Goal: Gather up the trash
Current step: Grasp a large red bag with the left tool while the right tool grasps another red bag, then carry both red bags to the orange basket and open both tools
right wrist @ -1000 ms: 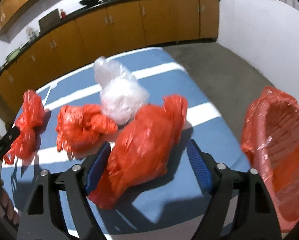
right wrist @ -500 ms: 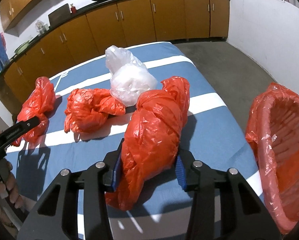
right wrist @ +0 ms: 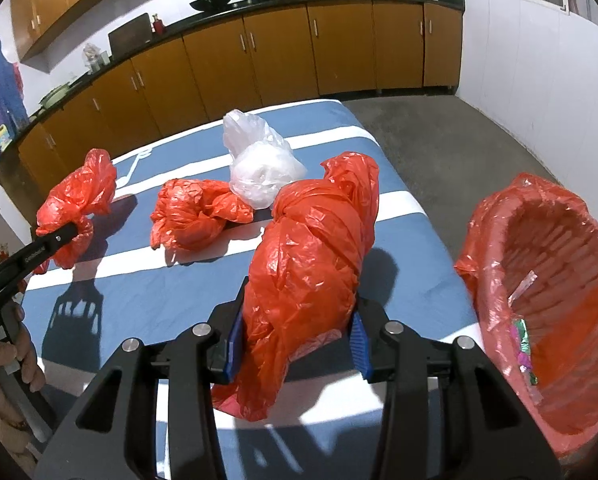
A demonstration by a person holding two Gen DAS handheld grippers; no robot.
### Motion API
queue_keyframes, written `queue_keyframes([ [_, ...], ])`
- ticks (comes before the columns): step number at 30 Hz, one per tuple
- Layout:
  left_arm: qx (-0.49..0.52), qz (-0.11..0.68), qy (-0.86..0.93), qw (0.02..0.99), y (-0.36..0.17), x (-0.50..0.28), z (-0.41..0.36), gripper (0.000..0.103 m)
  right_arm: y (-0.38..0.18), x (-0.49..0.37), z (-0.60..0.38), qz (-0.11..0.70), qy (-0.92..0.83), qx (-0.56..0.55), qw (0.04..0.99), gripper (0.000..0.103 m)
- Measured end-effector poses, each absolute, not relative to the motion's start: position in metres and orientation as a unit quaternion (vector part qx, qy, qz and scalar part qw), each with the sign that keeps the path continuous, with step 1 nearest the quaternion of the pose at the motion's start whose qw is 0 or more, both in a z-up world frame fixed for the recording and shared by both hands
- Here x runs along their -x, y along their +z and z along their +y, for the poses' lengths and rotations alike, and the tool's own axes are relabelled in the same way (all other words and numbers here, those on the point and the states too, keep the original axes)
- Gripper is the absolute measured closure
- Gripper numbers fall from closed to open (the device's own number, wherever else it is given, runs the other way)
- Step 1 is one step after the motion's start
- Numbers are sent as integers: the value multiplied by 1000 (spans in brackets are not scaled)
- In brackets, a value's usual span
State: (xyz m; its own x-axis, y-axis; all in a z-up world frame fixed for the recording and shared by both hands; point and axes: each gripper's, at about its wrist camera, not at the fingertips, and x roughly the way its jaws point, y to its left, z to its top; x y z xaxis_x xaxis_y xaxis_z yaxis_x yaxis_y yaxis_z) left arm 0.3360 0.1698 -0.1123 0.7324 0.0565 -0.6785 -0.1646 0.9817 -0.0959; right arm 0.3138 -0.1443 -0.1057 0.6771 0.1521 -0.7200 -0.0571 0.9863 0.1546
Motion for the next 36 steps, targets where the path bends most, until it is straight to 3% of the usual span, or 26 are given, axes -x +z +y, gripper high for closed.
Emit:
queue_keyframes([
  [22,37,298,-56,952,-48,-260,77,83,-62,-260,-194,341,37,-72,937,60],
  [36,18,292,-138,946,-38,-238,7,83,-61,-235,-245,331,-8,-87,940,60],
])
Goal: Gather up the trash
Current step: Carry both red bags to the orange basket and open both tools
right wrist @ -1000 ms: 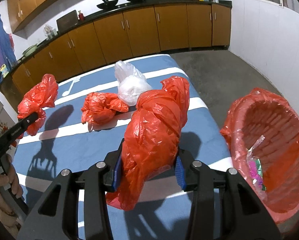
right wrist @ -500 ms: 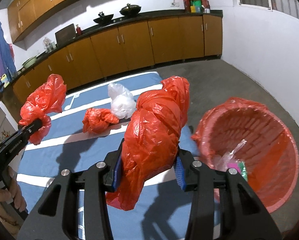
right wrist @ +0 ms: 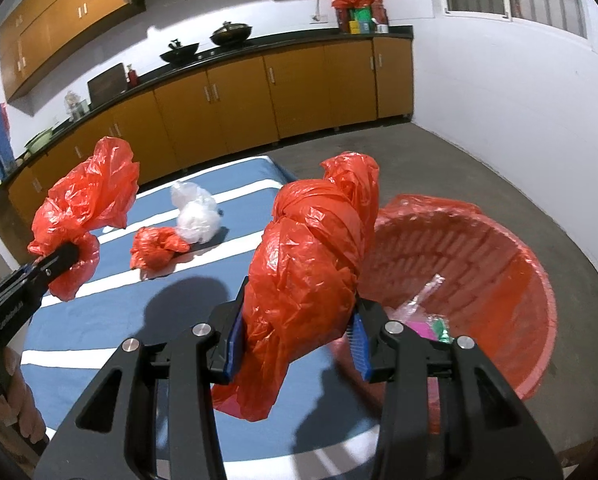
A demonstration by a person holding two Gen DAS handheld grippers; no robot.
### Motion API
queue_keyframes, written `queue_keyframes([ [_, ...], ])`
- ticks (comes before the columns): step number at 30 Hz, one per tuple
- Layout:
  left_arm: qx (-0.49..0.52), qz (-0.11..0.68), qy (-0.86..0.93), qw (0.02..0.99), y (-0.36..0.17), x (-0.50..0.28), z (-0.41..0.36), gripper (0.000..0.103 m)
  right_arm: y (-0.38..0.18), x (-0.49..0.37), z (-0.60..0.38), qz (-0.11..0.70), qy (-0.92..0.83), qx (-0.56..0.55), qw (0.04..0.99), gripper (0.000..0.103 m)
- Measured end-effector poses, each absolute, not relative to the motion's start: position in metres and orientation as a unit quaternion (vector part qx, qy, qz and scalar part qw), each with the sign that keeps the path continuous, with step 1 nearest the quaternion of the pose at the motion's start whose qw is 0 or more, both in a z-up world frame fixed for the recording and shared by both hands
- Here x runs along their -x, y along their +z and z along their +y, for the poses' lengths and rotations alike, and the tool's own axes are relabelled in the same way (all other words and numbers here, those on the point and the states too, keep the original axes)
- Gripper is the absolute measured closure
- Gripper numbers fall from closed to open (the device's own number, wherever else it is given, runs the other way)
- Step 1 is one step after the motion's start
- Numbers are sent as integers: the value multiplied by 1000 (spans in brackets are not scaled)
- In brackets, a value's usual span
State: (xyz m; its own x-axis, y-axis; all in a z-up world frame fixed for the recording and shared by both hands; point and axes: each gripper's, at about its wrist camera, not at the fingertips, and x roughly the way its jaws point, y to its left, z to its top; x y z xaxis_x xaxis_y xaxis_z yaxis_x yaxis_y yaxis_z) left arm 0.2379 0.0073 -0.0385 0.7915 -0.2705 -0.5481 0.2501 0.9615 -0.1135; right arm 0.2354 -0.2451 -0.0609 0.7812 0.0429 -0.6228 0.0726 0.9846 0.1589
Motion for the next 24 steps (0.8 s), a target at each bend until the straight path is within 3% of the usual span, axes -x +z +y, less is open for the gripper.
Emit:
queue_keyframes([
  [24,7,305,-250,919,-47,-233,-94,83,-70,-212,-339,321,-90,-133,933,60],
])
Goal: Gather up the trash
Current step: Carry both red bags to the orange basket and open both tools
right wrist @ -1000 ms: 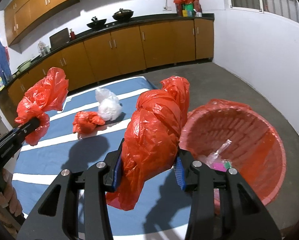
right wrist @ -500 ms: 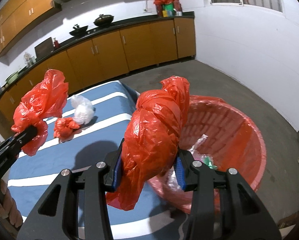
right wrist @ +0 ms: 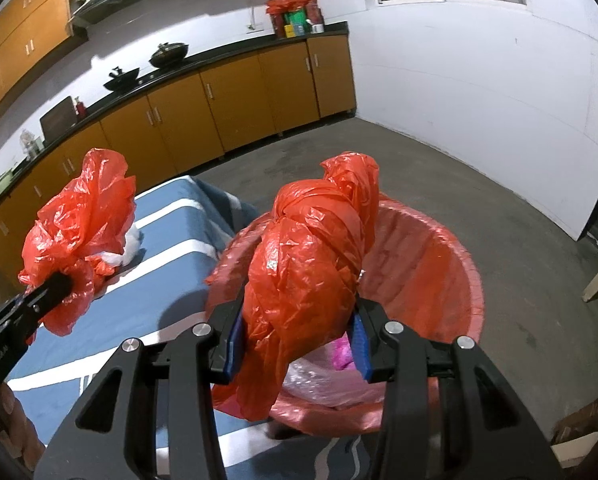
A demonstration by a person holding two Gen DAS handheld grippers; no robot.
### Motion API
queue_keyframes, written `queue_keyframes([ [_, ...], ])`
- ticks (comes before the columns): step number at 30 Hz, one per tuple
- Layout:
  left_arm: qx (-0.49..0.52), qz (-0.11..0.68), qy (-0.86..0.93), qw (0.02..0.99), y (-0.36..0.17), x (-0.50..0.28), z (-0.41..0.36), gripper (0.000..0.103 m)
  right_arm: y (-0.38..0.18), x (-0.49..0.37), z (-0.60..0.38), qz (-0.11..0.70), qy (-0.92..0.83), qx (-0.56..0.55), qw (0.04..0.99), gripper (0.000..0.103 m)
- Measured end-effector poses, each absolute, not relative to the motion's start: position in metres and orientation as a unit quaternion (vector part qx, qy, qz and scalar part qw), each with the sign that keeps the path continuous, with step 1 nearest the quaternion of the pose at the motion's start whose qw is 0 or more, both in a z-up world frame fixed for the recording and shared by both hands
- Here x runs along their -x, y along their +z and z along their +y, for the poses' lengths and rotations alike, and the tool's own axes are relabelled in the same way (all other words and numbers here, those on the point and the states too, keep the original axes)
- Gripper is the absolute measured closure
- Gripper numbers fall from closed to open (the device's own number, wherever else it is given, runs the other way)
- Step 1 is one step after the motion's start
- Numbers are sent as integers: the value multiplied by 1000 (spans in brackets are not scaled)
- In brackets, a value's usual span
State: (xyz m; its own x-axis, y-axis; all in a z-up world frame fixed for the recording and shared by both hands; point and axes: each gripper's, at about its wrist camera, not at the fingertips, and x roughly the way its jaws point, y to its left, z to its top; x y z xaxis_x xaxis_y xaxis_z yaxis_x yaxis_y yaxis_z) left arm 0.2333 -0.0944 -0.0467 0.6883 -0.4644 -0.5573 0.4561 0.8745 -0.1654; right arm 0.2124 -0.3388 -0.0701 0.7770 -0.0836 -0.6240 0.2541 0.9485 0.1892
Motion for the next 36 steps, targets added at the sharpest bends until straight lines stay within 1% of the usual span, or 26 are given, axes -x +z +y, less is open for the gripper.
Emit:
queue_keyframes([
  [22,-9,326,-320,889,-66,-245,-174,82,-59,-212,-374,290,-115,-151,938,60],
  [26,-16,334,-325,885,-72,-250,-184,77,-59,-213,-378,285,-116,-159,938,58],
  [27,-16,337,-325,884,-75,-250,-185,76,-60,-211,-379,284,-117,-161,938,54],
  [28,-17,341,-325,882,-78,-252,-186,72,-61,-212,-381,283,-117,-163,938,48],
  [29,-17,345,-325,881,-81,-253,-186,68,-63,-209,-383,282,-117,-165,938,46],
  [31,-17,351,-325,878,-86,-255,-185,65,-65,-209,-383,282,-119,-168,937,40],
  [36,-22,361,-314,878,-94,-258,-179,57,-71,-204,-384,288,-120,-169,935,39],
])
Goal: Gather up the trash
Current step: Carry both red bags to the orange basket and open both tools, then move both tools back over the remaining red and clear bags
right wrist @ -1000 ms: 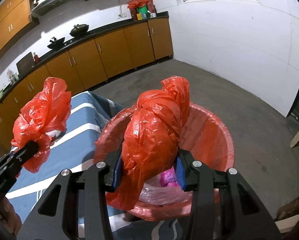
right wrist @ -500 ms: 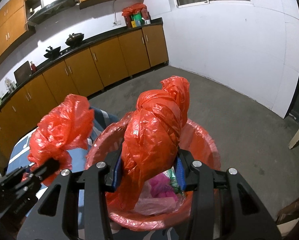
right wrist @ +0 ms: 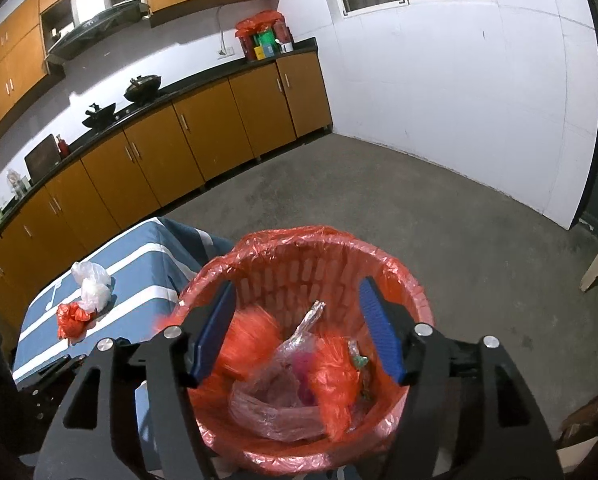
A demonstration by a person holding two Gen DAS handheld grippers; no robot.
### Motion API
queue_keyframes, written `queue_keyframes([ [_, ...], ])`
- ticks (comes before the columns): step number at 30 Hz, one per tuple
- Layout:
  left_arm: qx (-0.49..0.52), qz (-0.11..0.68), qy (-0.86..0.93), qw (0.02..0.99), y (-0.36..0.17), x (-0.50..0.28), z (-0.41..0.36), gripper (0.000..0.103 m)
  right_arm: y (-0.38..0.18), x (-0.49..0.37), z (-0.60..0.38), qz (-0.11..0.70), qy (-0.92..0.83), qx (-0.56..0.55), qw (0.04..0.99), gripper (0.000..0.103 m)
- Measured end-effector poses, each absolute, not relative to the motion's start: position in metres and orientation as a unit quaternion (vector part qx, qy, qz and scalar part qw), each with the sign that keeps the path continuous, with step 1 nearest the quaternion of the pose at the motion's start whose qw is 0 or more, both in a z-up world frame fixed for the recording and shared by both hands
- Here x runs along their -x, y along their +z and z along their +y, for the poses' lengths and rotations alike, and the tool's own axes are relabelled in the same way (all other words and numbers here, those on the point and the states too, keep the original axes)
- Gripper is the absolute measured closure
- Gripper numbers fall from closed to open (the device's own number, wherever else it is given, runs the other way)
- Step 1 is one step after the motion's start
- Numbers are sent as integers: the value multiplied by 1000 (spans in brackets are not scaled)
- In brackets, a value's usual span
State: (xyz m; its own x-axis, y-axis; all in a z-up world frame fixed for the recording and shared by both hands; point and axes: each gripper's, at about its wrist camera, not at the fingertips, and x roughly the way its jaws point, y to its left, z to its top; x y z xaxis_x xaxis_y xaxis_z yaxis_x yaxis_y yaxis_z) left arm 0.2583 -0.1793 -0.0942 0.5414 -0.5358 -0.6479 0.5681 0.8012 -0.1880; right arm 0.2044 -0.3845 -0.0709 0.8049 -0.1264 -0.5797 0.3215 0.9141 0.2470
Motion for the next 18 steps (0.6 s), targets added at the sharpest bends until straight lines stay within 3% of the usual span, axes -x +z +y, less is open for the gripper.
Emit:
queue_keyframes([
  [5,-27,357,-281,891,-97,-258,-161,47,-73,-204,-383,296,-122,-163,933,39],
  [18,-31,344,-182,920,-91,-272,-94,42,-69,-214,-356,300,-103,-124,940,39],
])
